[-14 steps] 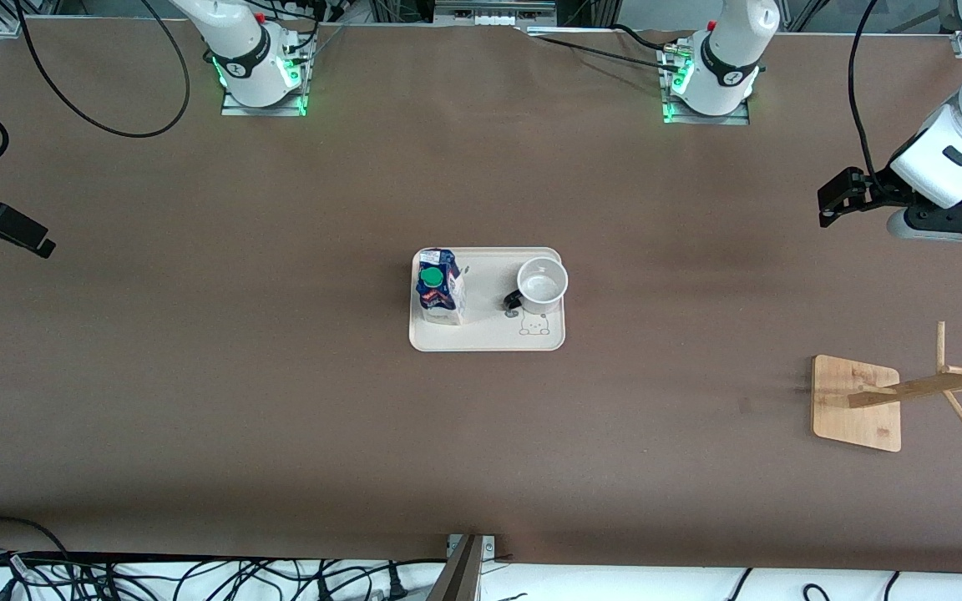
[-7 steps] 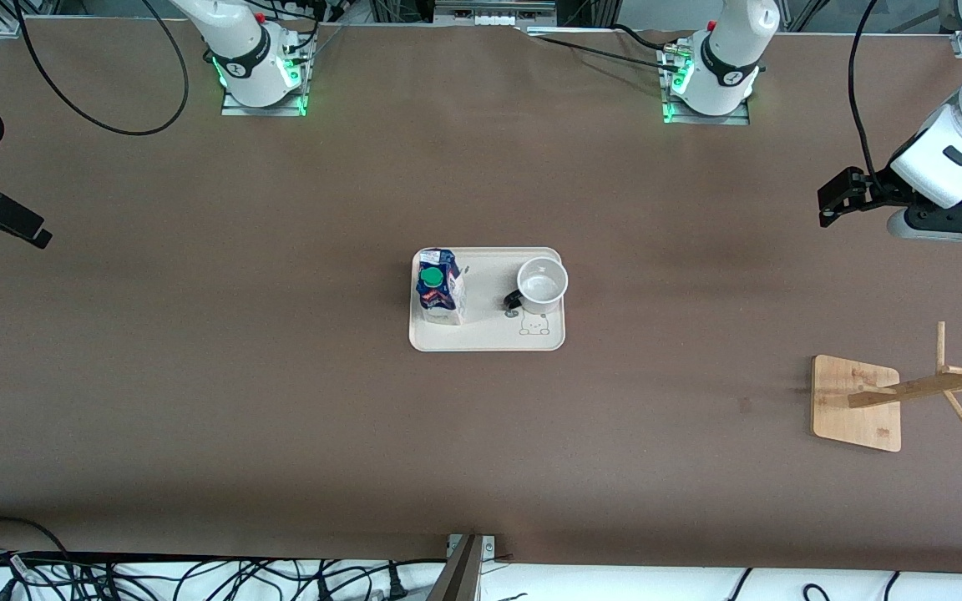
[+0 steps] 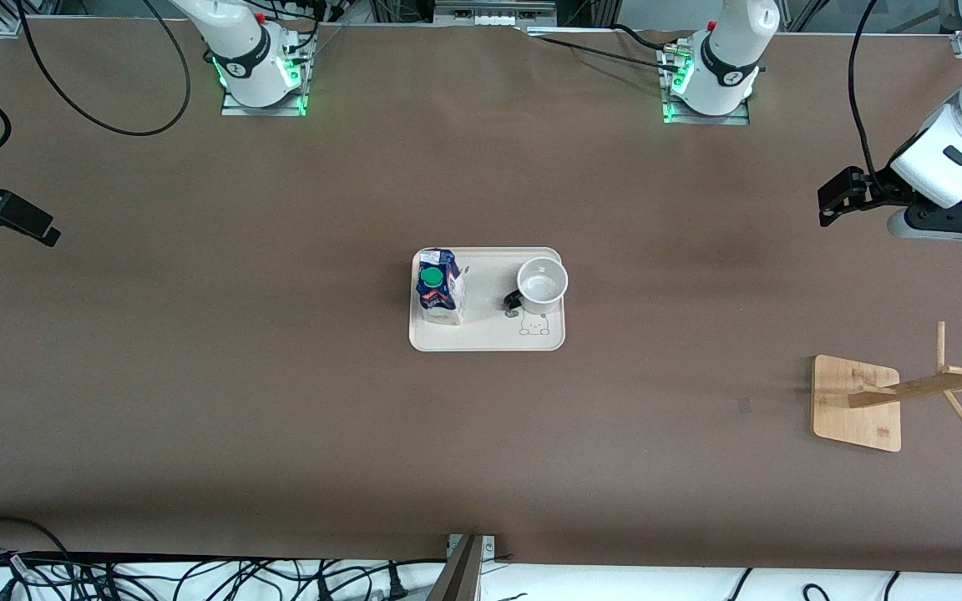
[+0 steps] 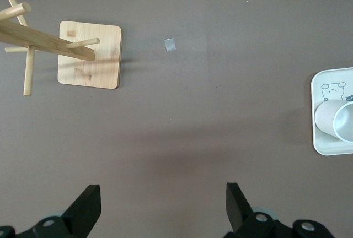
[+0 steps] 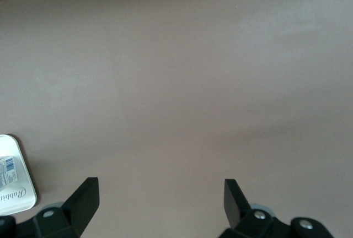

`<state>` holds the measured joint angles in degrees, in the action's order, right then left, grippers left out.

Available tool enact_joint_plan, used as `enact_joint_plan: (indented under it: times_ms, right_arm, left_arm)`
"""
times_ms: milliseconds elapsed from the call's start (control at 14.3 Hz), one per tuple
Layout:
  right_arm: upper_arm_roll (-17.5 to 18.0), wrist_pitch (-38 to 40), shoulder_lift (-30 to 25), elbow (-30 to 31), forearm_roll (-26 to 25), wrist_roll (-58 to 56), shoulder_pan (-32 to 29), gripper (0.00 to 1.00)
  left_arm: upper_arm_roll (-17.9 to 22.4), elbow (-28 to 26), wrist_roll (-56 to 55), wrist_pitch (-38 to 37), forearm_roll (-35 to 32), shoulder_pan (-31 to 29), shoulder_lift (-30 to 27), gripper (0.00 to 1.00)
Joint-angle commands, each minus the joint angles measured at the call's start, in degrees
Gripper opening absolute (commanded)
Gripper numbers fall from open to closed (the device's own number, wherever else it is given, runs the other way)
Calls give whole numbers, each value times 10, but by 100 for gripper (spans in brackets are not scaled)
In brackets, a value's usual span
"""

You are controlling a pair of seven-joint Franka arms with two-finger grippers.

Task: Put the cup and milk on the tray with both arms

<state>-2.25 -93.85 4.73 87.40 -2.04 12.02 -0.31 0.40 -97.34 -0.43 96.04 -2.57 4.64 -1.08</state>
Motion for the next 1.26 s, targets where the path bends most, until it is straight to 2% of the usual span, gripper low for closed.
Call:
enact_joint_plan:
  times_ms: [0,350,1189]
  right_arm:
    - [2,6,-2,6,19,0,0,100]
    - [2,5,2,7,22,-95,0,100]
    - [2,5,5,7,21,-137,0,100]
  left_arm:
    - [3,18,-3,-14,9,4,7,100]
    - [2,18,-3,-14,9,4,6,100]
    - [3,18,-3,-13,9,4,7,100]
